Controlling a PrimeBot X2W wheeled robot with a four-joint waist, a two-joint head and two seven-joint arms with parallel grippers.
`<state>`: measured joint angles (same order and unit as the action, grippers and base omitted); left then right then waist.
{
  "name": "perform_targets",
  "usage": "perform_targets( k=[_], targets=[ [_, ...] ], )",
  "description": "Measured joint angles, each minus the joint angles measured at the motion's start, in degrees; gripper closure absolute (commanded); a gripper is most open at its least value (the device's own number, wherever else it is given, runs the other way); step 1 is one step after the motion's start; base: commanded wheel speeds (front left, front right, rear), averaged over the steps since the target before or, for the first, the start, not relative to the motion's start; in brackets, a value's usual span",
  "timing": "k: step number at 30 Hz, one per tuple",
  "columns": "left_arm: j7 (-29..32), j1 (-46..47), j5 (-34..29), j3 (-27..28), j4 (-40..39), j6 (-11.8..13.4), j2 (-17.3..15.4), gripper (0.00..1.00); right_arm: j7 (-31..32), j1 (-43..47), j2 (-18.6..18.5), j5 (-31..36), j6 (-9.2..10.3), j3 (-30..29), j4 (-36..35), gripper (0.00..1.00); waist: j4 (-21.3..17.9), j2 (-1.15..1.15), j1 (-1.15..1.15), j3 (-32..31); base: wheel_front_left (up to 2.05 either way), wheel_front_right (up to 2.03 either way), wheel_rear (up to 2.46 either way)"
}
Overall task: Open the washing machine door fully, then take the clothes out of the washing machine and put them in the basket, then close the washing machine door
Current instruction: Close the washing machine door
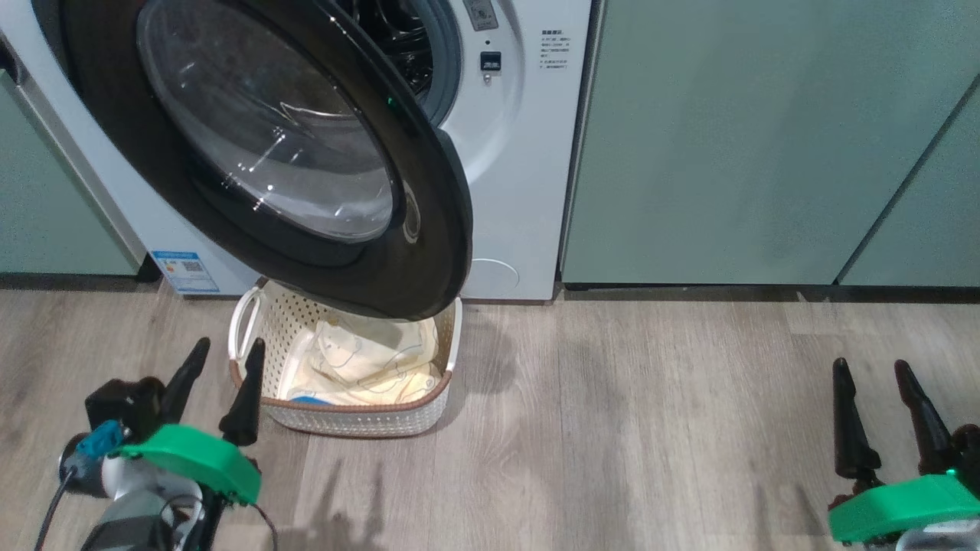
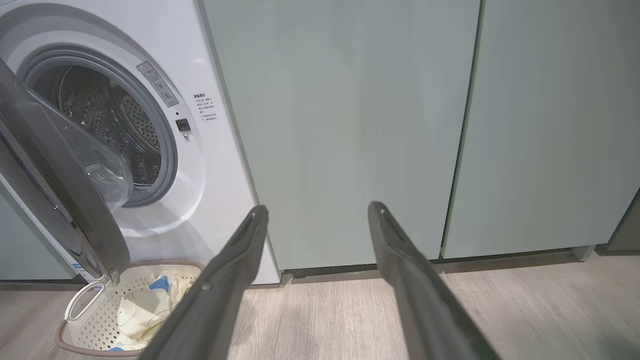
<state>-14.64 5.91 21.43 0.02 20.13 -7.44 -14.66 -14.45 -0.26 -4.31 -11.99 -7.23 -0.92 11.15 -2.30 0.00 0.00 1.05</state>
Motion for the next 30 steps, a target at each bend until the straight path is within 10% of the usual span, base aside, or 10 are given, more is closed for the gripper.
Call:
perform_targets(
  k=[23,25,26,30],
  targets=[
    [0.0,0.0,-0.7,1.7,1.5,0.0,1.2,0.00,0.0,0.0,-0.5,-0.5,0.00,1.1,0.2,0.00,2.4,0.00,0.00,0.2,0.00,0.00,0.00],
    [0.0,0.0,-0.7,1.8,1.6,0.0,1.2,0.00,0.0,0.0,-0.5,-2.2,0.00,1.0,0.2,0.82,2.5,0.00,0.00,0.1,0.00,0.00,0.00],
    [0.0,0.0,-0.7,1.7,1.6,0.0,1.2,0.00,0.0,-0.1,-0.5,-3.0,0.00,0.8,0.1,1.00,2.6,0.00,0.00,0.1,0.00,0.00,0.00],
    [0.0,0.0,-1.3,1.7,2.2,0.0,1.7,0.00,0.0,-0.9,-0.8,-5.3,0.00,0.2,-1.3,1.00,3.4,0.00,0.00,0.0,0.00,0.00,0.00]
  ],
)
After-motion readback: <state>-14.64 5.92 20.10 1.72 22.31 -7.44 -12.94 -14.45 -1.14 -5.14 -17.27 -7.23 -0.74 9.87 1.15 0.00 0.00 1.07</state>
